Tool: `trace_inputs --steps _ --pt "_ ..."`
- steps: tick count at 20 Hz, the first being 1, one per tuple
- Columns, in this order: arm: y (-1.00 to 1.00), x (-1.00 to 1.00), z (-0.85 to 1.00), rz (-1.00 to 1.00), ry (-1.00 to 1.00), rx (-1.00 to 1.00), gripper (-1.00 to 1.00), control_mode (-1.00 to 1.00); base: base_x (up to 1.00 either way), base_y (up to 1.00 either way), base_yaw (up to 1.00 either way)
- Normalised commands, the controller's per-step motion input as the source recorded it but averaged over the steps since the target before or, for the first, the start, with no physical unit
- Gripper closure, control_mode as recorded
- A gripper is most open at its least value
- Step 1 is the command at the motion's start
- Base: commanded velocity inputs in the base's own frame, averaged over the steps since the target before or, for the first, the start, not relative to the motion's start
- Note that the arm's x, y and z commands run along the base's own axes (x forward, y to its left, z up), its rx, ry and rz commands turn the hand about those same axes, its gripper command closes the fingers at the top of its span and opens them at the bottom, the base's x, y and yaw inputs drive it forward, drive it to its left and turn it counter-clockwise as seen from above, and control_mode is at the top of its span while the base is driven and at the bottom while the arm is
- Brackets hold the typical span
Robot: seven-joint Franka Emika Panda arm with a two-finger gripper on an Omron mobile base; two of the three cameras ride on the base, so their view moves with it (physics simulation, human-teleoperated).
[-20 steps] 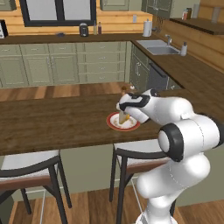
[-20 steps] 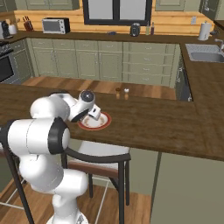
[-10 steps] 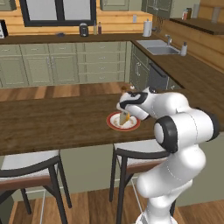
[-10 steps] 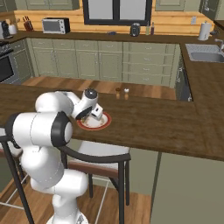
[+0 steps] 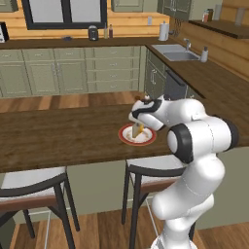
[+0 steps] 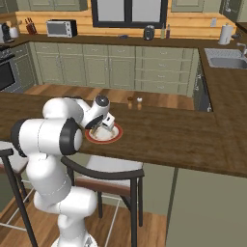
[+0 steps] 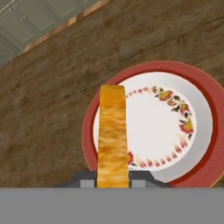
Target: Start the toaster. Once the lever pops up, take the bread to the plate on the dining counter.
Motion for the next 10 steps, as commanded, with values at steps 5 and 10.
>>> trace_inputs --steps 5,10 --pt "0.0 0.1 0.0 0.01 0.0 0.0 -1.0 -1.0 0.0 0.0 0.0" --pt "-0.02 0.01 0.0 0.0 0.01 0.0 -1.0 -1.0 0.0 0.0 0.0"
